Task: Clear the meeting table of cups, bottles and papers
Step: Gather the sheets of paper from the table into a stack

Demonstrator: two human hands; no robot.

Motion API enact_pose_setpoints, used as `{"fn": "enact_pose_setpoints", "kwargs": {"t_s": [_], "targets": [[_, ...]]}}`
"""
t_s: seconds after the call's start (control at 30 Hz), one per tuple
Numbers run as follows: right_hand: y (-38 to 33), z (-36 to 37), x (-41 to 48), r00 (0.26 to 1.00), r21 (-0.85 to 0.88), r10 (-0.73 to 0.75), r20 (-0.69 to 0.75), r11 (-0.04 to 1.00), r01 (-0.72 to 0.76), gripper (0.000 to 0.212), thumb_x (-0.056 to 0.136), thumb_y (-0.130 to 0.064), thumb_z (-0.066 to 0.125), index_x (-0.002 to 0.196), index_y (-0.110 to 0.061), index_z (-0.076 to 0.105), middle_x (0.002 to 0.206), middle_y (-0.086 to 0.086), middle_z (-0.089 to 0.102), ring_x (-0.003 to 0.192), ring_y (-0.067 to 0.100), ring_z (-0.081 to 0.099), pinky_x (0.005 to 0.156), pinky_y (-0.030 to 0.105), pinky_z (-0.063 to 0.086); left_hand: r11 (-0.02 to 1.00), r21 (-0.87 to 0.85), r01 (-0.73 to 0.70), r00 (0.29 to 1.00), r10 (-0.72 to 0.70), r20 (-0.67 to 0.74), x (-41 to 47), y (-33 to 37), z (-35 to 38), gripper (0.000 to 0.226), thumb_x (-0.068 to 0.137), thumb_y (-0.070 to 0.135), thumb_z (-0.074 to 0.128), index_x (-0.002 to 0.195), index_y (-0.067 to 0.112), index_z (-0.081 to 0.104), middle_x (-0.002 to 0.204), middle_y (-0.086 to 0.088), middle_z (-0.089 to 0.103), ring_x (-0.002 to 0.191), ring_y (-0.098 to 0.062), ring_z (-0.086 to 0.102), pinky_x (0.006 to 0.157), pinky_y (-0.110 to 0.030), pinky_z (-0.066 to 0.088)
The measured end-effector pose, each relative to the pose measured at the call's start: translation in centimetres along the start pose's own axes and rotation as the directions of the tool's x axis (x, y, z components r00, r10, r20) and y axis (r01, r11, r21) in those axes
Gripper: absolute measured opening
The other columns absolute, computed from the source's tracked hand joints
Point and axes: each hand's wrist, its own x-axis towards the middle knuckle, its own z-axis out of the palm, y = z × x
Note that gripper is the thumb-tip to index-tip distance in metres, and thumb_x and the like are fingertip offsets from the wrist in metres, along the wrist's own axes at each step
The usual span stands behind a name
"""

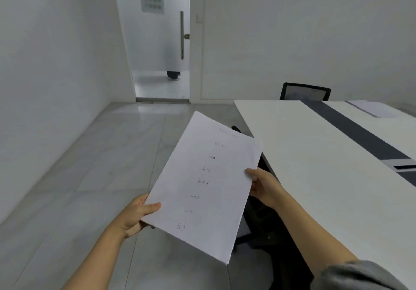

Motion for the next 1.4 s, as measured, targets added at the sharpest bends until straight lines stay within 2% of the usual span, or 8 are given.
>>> {"fn": "enact_pose_setpoints", "kwargs": {"t_s": [0.13, 0.5, 0.63, 0.77, 0.87, 1.0, 1.23, 1.4], "targets": [[-2.6, 0.8, 7.4, 0.999, 0.001, 0.014, -0.038, 1.000, -0.014, 0.014, 0.090, -0.012, 0.053, 0.103, -0.008, 0.058, 0.065, 0.003, 0.053, 0.053, 0.016, 0.050, 0.047, 0.023, 0.044, 1.000, 0.012, 0.025, 0.999, -0.026, 0.030, 7.0, 3.2, -4.0, 0.036, 0.064, 0.010, 0.060, 0.099, 0.002, 0.061, 0.077, -0.013, 0.068, 0.055, -0.021, 0.062, 0.033, -0.022, 0.040], [-7.6, -2.4, 28.2, 0.995, 0.056, 0.010, -0.098, 0.998, -0.004, 0.017, 0.092, -0.003, 0.050, 0.102, -0.009, 0.062, 0.071, 0.003, 0.069, 0.052, 0.014, 0.058, 0.043, 0.022, 0.046, 0.998, -0.039, 0.059, 0.996, -0.056, 0.072, 32.5, 12.1, -6.0, 0.025, 0.079, 0.011, 0.065, 0.104, 0.006, 0.062, 0.089, -0.012, 0.071, 0.082, -0.028, 0.062, 0.063, -0.034, 0.052], [-10.5, -4.0, 36.6, 0.986, 0.207, -0.018, -0.166, 0.977, 0.052, 0.018, 0.093, 0.000, 0.048, 0.098, -0.011, 0.061, 0.070, 0.001, 0.070, 0.049, 0.011, 0.058, 0.042, 0.020, 0.046, 0.902, -0.430, 0.035, 0.990, -0.091, -0.112, 41.5, 16.4, -4.5, 0.033, 0.092, 0.043, 0.044, 0.089, 0.014, 0.060, 0.070, -0.004, 0.067, 0.064, -0.017, 0.064, 0.055, -0.021, 0.054], [-13.0, -4.0, 44.7, 0.975, 0.271, -0.032, -0.218, 0.958, 0.092, 0.014, 0.094, -0.001, 0.047, 0.095, -0.009, 0.059, 0.062, 0.001, 0.066, 0.044, 0.009, 0.053, 0.042, 0.020, 0.047, 0.886, -0.458, 0.078, 0.996, -0.089, -0.003, 49.2, 18.6, -1.5, 0.065, 0.084, 0.069, 0.030, 0.104, 0.016, 0.062, 0.088, -0.009, 0.072, 0.091, -0.026, 0.060, 0.074, -0.037, 0.047], [-13.8, -3.6, 49.8, 0.971, 0.281, -0.025, -0.237, 0.955, 0.094, 0.013, 0.094, -0.002, 0.047, 0.095, -0.007, 0.059, 0.072, 0.005, 0.063, 0.045, 0.010, 0.053, 0.046, 0.021, 0.050, 0.906, -0.403, 0.128, 0.992, -0.113, 0.061, 53.9, 19.4, -0.2, 0.040, 0.092, 0.043, 0.041, 0.120, 0.018, 0.057, 0.120, -0.008, 0.065, 0.107, -0.026, 0.060, 0.081, -0.040, 0.048], [-14.8, -3.6, 57.0, 0.962, 0.329, -0.004, -0.274, 0.939, 0.097, 0.013, 0.093, -0.002, 0.049, 0.089, -0.007, 0.060, 0.070, 0.005, 0.063, 0.045, 0.011, 0.053, 0.047, 0.022, 0.051, 0.940, -0.341, 0.009, 0.997, -0.033, -0.064, 62.1, 21.1, -1.1, 0.027, 0.090, -0.003, 0.047, 0.109, 0.013, 0.059, 0.109, -0.009, 0.064, 0.096, -0.026, 0.060, 0.075, -0.038, 0.048], [-19.7, -4.8, 71.4, 0.943, 0.461, 0.020, -0.332, 0.876, 0.143, 0.021, 0.094, -0.013, 0.050, 0.074, -0.010, 0.052, 0.049, -0.002, 0.055, 0.044, 0.009, 0.058, 0.045, 0.022, 0.051, 0.984, -0.175, -0.046, 0.998, 0.037, -0.055, 78.5, 28.0, -6.2, 0.025, 0.090, -0.005, 0.046, 0.101, 0.013, 0.060, 0.100, -0.005, 0.065, 0.088, -0.025, 0.060, 0.071, -0.037, 0.047], [-24.7, -8.7, 78.7, 0.839, 0.578, 0.097, -0.536, 0.767, 0.280, 0.013, 0.088, -0.018, 0.057, 0.086, -0.007, 0.064, 0.072, 0.004, 0.071, 0.063, 0.017, 0.067, 0.052, 0.023, 0.055, 0.996, -0.089, -0.021, 0.998, 0.026, 0.055, 89.5, 33.7, -9.5, 0.024, 0.091, -0.003, 0.045, 0.102, 0.012, 0.059, 0.096, -0.005, 0.065, 0.085, -0.025, 0.060, 0.067, -0.036, 0.046]]}}
